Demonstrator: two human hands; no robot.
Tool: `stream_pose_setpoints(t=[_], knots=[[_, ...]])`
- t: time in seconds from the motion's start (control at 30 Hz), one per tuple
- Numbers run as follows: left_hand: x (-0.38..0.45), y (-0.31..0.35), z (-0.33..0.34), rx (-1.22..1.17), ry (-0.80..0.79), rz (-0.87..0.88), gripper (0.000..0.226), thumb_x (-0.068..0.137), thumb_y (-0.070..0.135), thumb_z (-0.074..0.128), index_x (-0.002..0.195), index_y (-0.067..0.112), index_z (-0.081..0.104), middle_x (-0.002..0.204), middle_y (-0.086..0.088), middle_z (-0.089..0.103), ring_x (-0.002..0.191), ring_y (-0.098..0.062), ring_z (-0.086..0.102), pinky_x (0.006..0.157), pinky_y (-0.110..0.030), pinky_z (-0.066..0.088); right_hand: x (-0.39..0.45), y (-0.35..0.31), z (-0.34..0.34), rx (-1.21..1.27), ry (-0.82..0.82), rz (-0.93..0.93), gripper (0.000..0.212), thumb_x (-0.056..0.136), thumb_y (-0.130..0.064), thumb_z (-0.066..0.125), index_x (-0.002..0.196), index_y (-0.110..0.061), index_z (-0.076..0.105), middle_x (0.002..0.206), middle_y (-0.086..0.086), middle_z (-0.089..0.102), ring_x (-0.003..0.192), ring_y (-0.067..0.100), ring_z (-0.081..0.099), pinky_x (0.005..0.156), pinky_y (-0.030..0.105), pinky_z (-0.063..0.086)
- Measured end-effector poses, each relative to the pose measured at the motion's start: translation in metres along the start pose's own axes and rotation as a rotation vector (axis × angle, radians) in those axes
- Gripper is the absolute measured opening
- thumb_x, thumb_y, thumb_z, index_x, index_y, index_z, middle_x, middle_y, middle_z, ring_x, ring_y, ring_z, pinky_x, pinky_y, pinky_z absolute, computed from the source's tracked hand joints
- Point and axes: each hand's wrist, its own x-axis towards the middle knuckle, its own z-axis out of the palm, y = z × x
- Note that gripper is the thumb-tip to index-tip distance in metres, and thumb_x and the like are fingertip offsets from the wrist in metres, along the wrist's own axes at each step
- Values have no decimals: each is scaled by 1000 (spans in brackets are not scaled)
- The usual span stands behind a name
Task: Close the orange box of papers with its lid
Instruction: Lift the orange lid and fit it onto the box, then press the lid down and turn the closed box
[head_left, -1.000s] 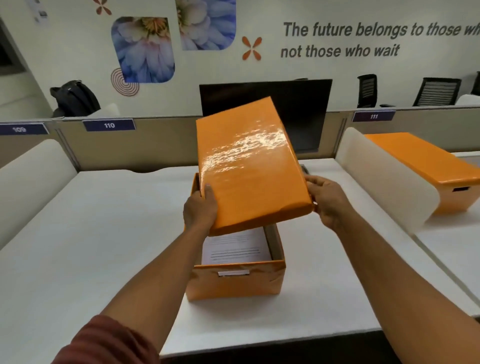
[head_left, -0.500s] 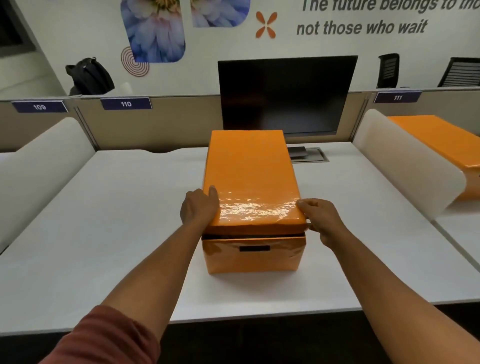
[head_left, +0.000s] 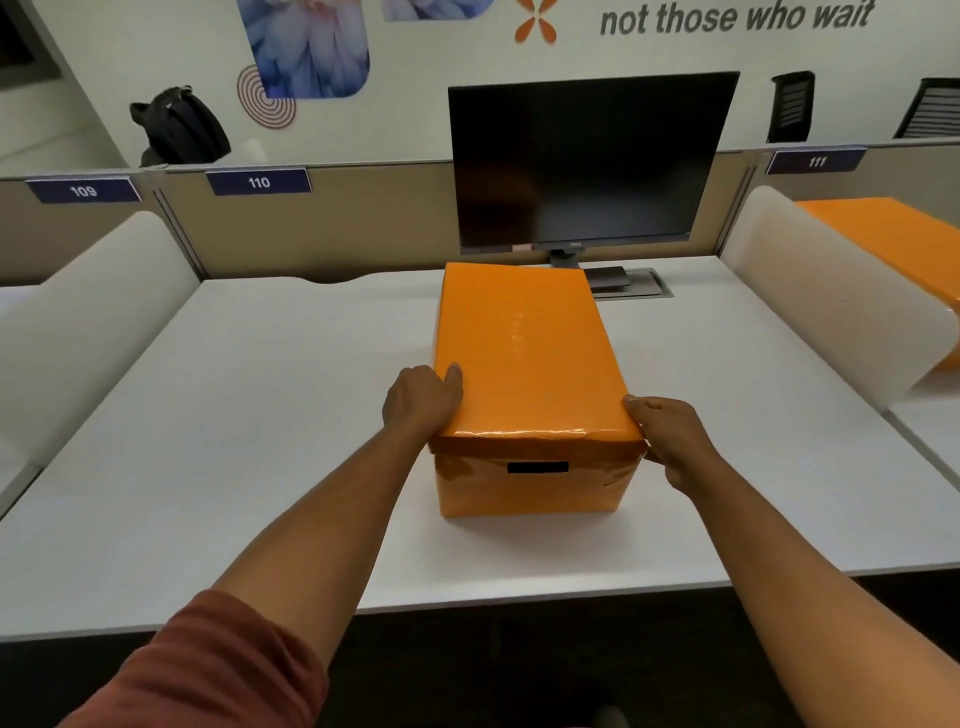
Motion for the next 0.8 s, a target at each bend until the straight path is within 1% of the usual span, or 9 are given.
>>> stream_pose_setpoints(t=[0.1,0.2,0.27,0.37,0.47,0.53,0.6,0.67,0.8], knots=[[-5,-9,9,28,-12,19,64,97,60,30,113,9,65,112,-13,68,84,-24,58,70,-34,44,0,7,1,-9,8,4,38,94,-35,58,125,-13,62,119,8,62,103,31,59,80,45,52],[-7,-15,14,2,-11,24,66,97,60,27,116,10,65,113,-12,68,87,-24,59,72,-34,44,2,5,0,-35,-5,12,40,94,-35,58,130,-17,57,123,6,59,109,32,57,79,45,51],[-7,-17,16,-12,-11,33,67,97,61,26,119,10,64,114,-13,68,92,-27,62,74,-35,45,6,0,-1,-65,-32,55,42,94,-34,60,132,-19,52,124,6,56,110,33,57,77,44,51],[-7,-18,17,31,-19,31,72,96,64,21,126,11,58,120,-14,65,102,-31,63,78,-38,47,11,-13,-5,-119,-100,139,38,94,-27,60,129,-18,48,121,7,54,102,30,57,64,39,50],[-5,-19,19,72,-67,21,75,95,65,17,131,10,53,125,-15,62,107,-34,61,84,-43,48,15,-22,-8,-239,-157,187,30,95,-24,58,123,-16,52,119,9,56,98,28,59,63,38,51],[-2,-18,18,87,-99,14,76,95,65,17,137,9,47,132,-17,58,113,-35,59,89,-45,47,19,-27,-10,-302,-171,185,29,93,-24,60,121,-14,55,119,10,58,99,29,60,66,39,51],[7,-11,13,94,-123,18,77,95,64,21,150,10,29,147,-19,44,125,-38,52,96,-49,46,24,-33,-13,-362,-155,150,32,92,-21,62,122,-12,56,119,10,57,104,29,58,74,41,51],[19,-1,8,75,-121,47,80,95,64,28,155,13,12,155,-18,33,132,-39,46,100,-52,44,32,-37,-10,-416,-113,66,33,92,-18,61,124,-13,55,124,11,56,107,28,55,79,40,49],[42,15,6,22,-34,99,79,95,61,37,154,13,17,156,-15,31,137,-39,40,104,-53,40,49,-46,5,-560,13,-215,39,94,-25,55,131,-16,54,133,11,57,116,28,56,84,37,45]])
